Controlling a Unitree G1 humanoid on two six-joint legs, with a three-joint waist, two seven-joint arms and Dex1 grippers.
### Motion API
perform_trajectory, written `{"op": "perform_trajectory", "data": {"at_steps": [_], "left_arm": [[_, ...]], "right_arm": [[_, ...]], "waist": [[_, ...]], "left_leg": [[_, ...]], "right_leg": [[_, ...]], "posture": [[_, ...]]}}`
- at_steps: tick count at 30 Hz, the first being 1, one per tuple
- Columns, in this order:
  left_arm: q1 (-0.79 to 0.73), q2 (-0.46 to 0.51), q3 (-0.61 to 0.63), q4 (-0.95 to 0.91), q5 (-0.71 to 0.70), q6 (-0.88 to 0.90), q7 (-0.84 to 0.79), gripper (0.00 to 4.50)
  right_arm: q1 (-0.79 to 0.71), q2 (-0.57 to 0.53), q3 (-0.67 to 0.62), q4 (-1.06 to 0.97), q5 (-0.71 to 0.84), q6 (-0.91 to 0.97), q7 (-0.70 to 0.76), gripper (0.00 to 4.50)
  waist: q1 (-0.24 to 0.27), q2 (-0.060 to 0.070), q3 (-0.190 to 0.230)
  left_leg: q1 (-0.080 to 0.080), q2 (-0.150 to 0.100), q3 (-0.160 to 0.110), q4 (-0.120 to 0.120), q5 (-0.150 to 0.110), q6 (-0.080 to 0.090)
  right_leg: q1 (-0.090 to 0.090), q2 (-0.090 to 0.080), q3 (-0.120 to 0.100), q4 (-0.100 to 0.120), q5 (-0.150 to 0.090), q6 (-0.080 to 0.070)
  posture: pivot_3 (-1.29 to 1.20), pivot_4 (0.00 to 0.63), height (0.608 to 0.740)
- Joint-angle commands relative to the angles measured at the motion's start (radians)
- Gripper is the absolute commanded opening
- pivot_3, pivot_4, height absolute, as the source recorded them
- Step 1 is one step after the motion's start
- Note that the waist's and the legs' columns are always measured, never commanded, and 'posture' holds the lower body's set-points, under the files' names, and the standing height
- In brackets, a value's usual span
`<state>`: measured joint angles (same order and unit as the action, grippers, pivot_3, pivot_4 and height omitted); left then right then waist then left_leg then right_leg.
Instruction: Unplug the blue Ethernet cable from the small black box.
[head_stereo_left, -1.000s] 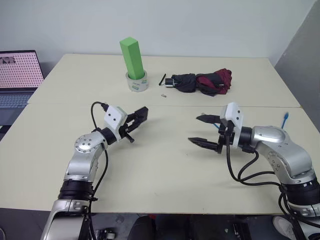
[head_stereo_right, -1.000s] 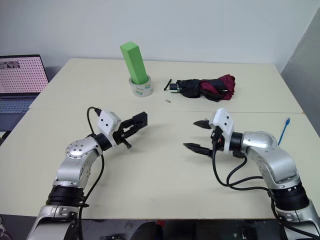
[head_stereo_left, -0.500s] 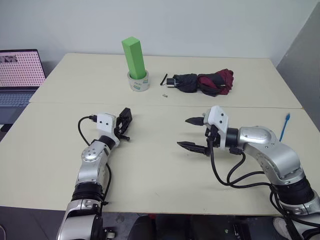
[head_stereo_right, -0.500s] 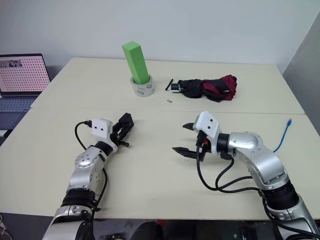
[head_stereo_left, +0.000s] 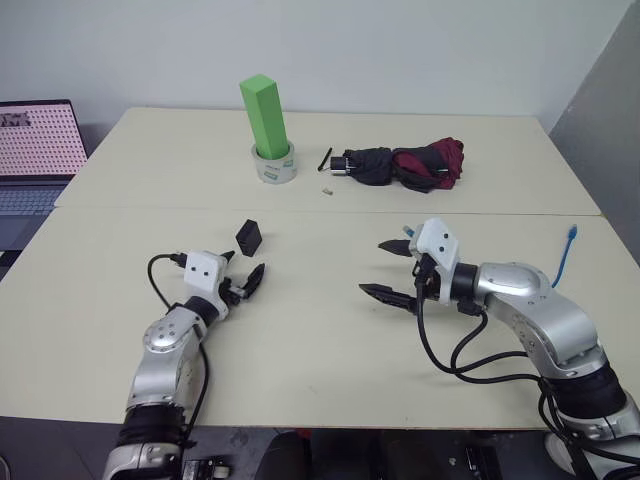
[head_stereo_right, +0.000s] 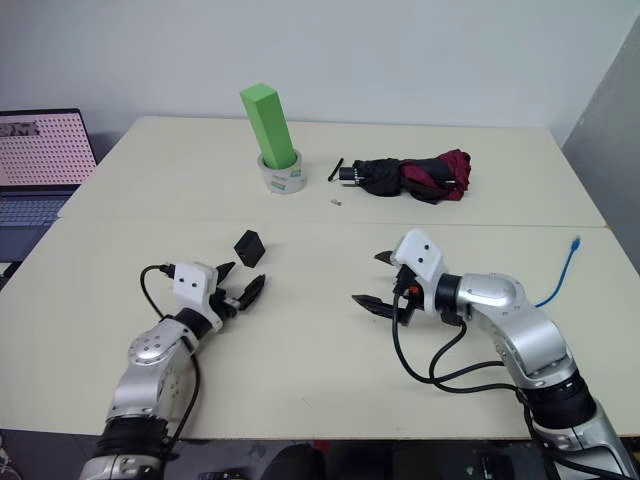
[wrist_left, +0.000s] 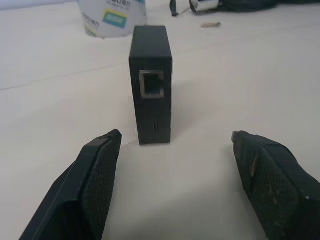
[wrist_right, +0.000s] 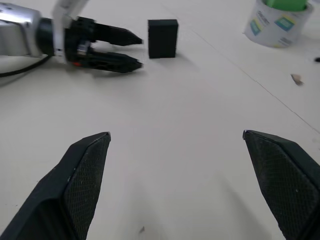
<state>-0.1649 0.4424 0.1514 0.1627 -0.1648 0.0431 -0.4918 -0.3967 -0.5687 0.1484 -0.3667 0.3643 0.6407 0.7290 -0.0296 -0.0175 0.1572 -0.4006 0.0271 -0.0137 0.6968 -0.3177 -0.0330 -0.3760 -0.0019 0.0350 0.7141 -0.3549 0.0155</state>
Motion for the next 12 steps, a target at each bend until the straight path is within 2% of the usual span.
{"op": "perform_trajectory", "data": {"at_steps": [1, 8, 12], "left_arm": [[0.040, 0.070, 0.026, -0.182, -0.002, 0.063, -0.018, 3.75], [0.088, 0.178, 0.076, -0.353, -0.119, 0.235, -0.121, 3.75], [0.086, 0.196, 0.096, -0.393, -0.163, 0.272, -0.144, 3.75]], "right_arm": [[0.053, 0.008, -0.112, -0.043, 0.009, -0.008, -0.070, 4.50], [0.149, -0.012, -0.217, -0.061, 0.021, -0.006, -0.111, 4.50], [0.174, -0.031, -0.252, -0.049, 0.016, -0.013, -0.113, 4.50]], "waist": [[0.001, 0.000, 0.000], [0.002, 0.000, 0.000], [0.002, 0.000, 0.000]], "left_leg": [[0.000, 0.000, 0.000, 0.000, 0.000, 0.000], [0.001, 0.000, 0.000, 0.000, 0.000, 0.000], [0.001, 0.000, 0.000, 0.000, 0.000, 0.000]], "right_leg": [[0.000, 0.000, 0.000, 0.000, 0.000, 0.000], [0.002, 0.000, 0.000, -0.001, 0.000, 0.000], [0.002, 0.000, 0.000, -0.001, 0.000, 0.000]], "posture": [[0.00, 0.150, 0.740], [0.00, 0.150, 0.740], [0.00, 0.150, 0.740]]}}
